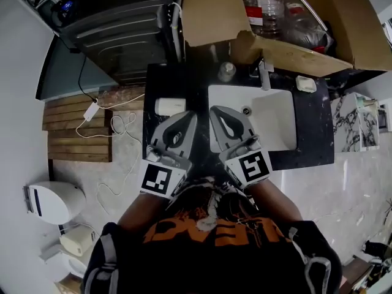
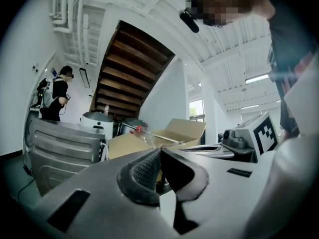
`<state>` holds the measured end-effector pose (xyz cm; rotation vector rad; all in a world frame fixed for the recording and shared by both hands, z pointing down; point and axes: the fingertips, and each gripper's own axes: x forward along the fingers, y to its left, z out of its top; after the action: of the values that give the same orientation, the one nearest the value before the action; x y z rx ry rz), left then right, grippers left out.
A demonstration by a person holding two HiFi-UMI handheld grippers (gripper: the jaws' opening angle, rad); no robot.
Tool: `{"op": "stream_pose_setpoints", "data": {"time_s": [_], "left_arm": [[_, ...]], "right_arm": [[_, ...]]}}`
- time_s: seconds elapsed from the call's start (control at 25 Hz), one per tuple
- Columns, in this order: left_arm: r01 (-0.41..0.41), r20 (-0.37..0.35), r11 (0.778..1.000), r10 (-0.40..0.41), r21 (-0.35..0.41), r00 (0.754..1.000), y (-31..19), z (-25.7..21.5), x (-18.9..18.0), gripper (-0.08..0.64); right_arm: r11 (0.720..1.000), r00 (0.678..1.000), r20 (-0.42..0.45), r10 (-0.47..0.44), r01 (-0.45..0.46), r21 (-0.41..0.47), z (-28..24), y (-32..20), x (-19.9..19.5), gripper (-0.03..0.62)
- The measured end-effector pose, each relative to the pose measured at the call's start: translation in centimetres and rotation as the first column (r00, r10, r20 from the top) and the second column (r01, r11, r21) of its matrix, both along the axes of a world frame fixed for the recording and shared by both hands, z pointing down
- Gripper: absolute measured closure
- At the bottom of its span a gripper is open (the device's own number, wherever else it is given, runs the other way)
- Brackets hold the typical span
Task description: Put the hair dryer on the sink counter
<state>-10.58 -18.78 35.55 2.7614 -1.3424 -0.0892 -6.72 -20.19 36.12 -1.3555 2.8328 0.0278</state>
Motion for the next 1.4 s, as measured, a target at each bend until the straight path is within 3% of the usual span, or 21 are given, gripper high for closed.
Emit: {"op": "stream_pose_setpoints", "data": {"time_s": [0.08, 0.24, 0.64, 1.4], "left_arm": [[0.005, -0.018, 0.999, -0.005, 0.037, 1.000, 0.4, -1.5, 0.5, 0.537], [0.001, 0.024, 0.997, -0.003, 0.076, 1.000, 1.4, -2.7, 1.8, 0.537], [-0.058, 0.019, 0.997, 0.057, 0.047, 0.998, 2.4, -2.5, 4.0, 0.537], [-0.049, 0.036, 0.998, 0.048, 0.033, 0.998, 3.2, -1.8, 3.2, 0.537]], "right_arm": [[1.000, 1.000, 0.028, 0.014, -0.015, 0.024, -1.4, 0.3, 0.8, 0.578], [0.997, 0.998, 0.056, 0.038, -0.042, 0.067, -3.8, 1.3, 2.2, 0.578], [0.998, 0.999, 0.030, 0.014, -0.016, 0.060, -4.1, 2.5, 2.8, 0.578], [0.998, 1.000, 0.026, -0.017, 0.015, 0.063, -3.9, 3.6, 0.5, 0.578]]}}
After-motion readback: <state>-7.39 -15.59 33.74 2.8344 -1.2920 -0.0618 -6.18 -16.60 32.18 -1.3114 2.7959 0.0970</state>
